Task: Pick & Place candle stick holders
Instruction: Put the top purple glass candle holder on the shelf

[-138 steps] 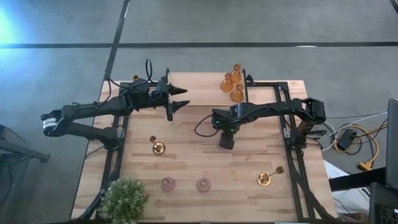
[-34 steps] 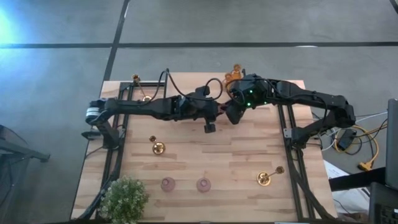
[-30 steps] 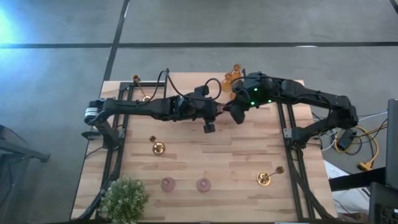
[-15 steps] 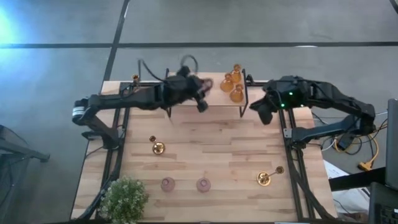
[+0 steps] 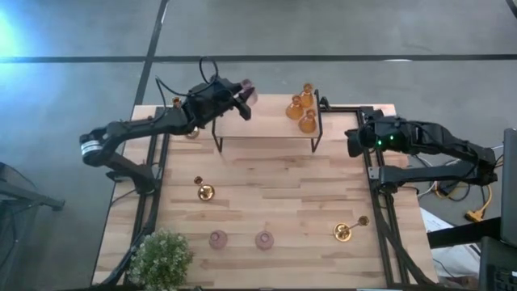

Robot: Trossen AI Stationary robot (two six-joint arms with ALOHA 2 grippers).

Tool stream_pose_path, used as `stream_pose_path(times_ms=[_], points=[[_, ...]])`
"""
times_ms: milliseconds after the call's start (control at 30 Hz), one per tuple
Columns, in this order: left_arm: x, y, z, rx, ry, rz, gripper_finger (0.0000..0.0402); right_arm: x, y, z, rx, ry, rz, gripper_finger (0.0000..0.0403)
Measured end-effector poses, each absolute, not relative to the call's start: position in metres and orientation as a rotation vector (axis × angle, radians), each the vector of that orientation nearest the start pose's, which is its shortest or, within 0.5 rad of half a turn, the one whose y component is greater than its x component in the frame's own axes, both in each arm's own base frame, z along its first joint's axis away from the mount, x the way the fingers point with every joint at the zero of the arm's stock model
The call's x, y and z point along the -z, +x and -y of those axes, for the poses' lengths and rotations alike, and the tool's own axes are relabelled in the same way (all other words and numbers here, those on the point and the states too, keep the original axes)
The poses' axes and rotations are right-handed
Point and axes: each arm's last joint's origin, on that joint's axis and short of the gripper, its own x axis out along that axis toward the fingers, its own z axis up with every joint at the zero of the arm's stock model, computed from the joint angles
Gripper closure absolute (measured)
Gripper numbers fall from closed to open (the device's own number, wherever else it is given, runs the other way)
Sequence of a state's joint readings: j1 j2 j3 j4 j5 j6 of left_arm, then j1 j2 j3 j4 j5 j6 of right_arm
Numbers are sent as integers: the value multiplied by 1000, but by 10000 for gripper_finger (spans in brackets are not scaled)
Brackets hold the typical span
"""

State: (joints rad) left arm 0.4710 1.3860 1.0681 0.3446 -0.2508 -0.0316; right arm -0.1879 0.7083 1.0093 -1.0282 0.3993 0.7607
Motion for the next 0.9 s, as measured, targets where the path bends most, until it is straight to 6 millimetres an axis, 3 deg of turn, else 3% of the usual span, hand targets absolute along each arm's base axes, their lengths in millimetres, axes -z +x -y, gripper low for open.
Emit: stream_pose_path(times_ms=[367,700,900], points=[[-315,261,-177,-893,-57,-32,275,-298,91,29,816,685,-371,350],[-273,246,-179,-960,-94,17,275,-294,89,30,821,677,-327,351],[-266,240,-185,-992,-96,3,275,-294,89,30,823,674,-326,349]])
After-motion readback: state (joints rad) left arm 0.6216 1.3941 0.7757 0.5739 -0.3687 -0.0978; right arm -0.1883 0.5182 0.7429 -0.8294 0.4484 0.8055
